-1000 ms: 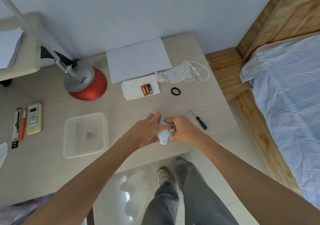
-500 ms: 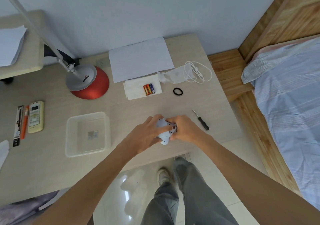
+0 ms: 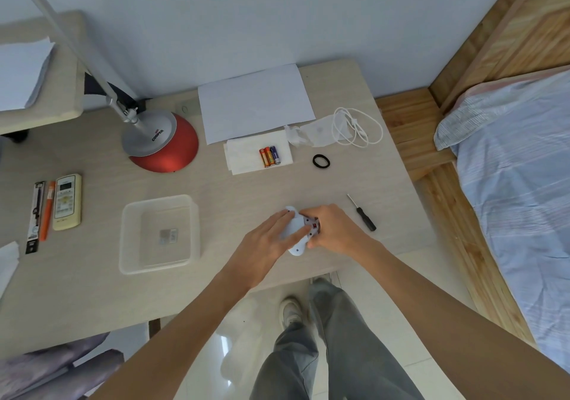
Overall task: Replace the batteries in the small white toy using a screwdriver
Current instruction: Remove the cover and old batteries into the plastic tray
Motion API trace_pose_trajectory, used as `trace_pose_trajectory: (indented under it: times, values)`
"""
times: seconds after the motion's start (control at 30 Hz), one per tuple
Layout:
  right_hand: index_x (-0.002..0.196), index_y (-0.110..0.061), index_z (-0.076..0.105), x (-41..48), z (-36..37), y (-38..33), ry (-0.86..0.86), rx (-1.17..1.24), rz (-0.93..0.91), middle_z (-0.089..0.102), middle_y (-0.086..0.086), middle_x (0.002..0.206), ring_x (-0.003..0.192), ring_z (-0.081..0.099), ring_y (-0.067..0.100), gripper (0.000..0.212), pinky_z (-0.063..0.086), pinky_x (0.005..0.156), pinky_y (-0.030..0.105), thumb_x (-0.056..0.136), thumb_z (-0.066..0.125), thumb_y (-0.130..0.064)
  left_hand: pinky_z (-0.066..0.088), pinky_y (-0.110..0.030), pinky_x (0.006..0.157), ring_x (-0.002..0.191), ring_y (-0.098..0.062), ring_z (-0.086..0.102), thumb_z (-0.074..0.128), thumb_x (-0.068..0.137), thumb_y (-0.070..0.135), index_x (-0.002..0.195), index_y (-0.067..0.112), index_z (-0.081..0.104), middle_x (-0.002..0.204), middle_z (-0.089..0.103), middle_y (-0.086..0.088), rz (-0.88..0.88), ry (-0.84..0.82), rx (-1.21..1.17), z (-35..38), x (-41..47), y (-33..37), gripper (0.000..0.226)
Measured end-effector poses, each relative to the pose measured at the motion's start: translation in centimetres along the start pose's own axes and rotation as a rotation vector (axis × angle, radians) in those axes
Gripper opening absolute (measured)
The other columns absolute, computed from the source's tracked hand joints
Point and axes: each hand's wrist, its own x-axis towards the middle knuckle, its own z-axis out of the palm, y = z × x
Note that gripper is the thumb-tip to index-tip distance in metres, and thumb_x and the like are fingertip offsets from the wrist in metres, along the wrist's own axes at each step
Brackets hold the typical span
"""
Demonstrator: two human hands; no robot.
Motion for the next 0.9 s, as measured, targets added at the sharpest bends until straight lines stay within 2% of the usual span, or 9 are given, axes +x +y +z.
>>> trace_pose_trajectory:
  times: [0.07, 0.17, 0.37, 0.43, 0.57, 0.67, 0.73, 0.83, 0.9]
  values:
    - [0.106, -0.022, 0.076, 0.1, 0.0, 0.0, 0.000, -0.005, 0.009, 0.071, -0.015, 0.078, 0.071, 0.067, 0.004, 0.040, 0.052, 0.065, 0.021, 0.070, 0.090, -0.009, 0.065, -0.040, 0.090, 0.139, -0.034, 0.055, 0.083, 0.080, -0.005, 0.160, 0.031, 0.040, 0.159, 0.045, -0.018, -0.013, 0.001, -0.001, -0.2, -0.3, 0.3, 0.098]
    - [0.107, -0.024, 0.077, 0.2, 0.2, 0.1, 0.004, -0.021, 0.021, 0.074, -0.010, 0.079, 0.073, 0.070, 0.008, 0.042, 0.060, 0.067, 0.031, 0.070, 0.089, -0.010, 0.065, -0.037, 0.079, 0.129, -0.034, 0.062, 0.080, 0.077, -0.010, 0.159, 0.029, 0.043, 0.156, 0.048, -0.018, -0.026, 0.018, 0.003, -0.6, -0.4, 0.6, 0.098]
    - [0.106, -0.025, 0.077, 0.0, 0.2, 0.3, 0.001, -0.037, 0.024, 0.077, -0.009, 0.083, 0.078, 0.073, 0.006, 0.043, 0.065, 0.075, 0.035, 0.069, 0.091, -0.009, 0.063, -0.038, 0.089, 0.136, -0.033, 0.058, 0.078, 0.081, -0.008, 0.163, 0.030, 0.037, 0.162, 0.042, -0.016, -0.134, 0.087, -0.035, -1.6, -3.0, -0.1, 0.099]
    - [0.108, -0.023, 0.077, 0.0, 0.2, 0.2, 0.003, -0.043, 0.020, 0.077, -0.008, 0.085, 0.079, 0.073, 0.006, 0.043, 0.065, 0.077, 0.036, 0.070, 0.092, -0.008, 0.061, -0.042, 0.098, 0.139, -0.034, 0.056, 0.082, 0.082, -0.004, 0.166, 0.032, 0.030, 0.167, 0.035, -0.015, -0.210, 0.084, -0.041, -1.7, -4.6, -0.5, 0.105]
    - [0.111, -0.022, 0.077, -0.1, 0.4, 0.2, 0.005, -0.049, 0.008, 0.078, -0.008, 0.087, 0.081, 0.074, 0.007, 0.044, 0.066, 0.081, 0.038, 0.071, 0.092, -0.008, 0.058, -0.043, 0.103, 0.134, -0.037, 0.060, 0.090, 0.075, -0.003, 0.165, 0.030, 0.032, 0.168, 0.032, -0.017, -0.307, 0.073, -0.050, -0.9, -7.9, -1.4, 0.112]
    - [0.119, -0.023, 0.077, -0.2, 0.4, 0.3, 0.013, -0.051, -0.003, 0.080, -0.007, 0.093, 0.086, 0.075, 0.007, 0.050, 0.066, 0.084, 0.038, 0.072, 0.092, -0.009, 0.055, -0.039, 0.108, 0.140, -0.032, 0.054, 0.097, 0.071, 0.018, 0.167, 0.036, 0.022, 0.171, 0.025, -0.012, -0.369, -0.030, -0.056, 0.5, -9.7, -1.9, 0.123]
    - [0.122, -0.024, 0.077, -0.2, 0.3, 0.3, 0.015, -0.045, -0.006, 0.080, -0.008, 0.096, 0.090, 0.074, 0.006, 0.054, 0.065, 0.086, 0.039, 0.073, 0.092, -0.009, 0.056, -0.037, 0.107, 0.140, -0.030, 0.053, 0.099, 0.069, 0.030, 0.167, 0.036, 0.022, 0.170, 0.026, -0.011, -0.395, -0.079, -0.069, 1.1, -10.3, -1.9, 0.124]
    - [0.124, -0.025, 0.076, -0.2, 0.4, 0.4, 0.012, -0.042, 0.001, 0.080, -0.008, 0.097, 0.091, 0.075, 0.007, 0.056, 0.065, 0.087, 0.040, 0.073, 0.092, -0.009, 0.059, -0.038, 0.100, 0.135, -0.032, 0.057, 0.098, 0.068, 0.020, 0.165, 0.033, 0.028, 0.165, 0.033, -0.013, -0.400, -0.097, -0.054, 2.0, -10.6, -2.2, 0.121]
    - [0.124, -0.025, 0.077, -0.2, 0.4, 0.4, 0.013, -0.041, 0.006, 0.080, -0.008, 0.095, 0.087, 0.075, 0.007, 0.056, 0.066, 0.086, 0.040, 0.073, 0.092, -0.008, 0.059, -0.039, 0.101, 0.135, -0.032, 0.057, 0.097, 0.071, 0.023, 0.165, 0.035, 0.027, 0.166, 0.032, -0.011, -0.420, -0.102, -0.068, 2.3, -10.6, -2.5, 0.118]
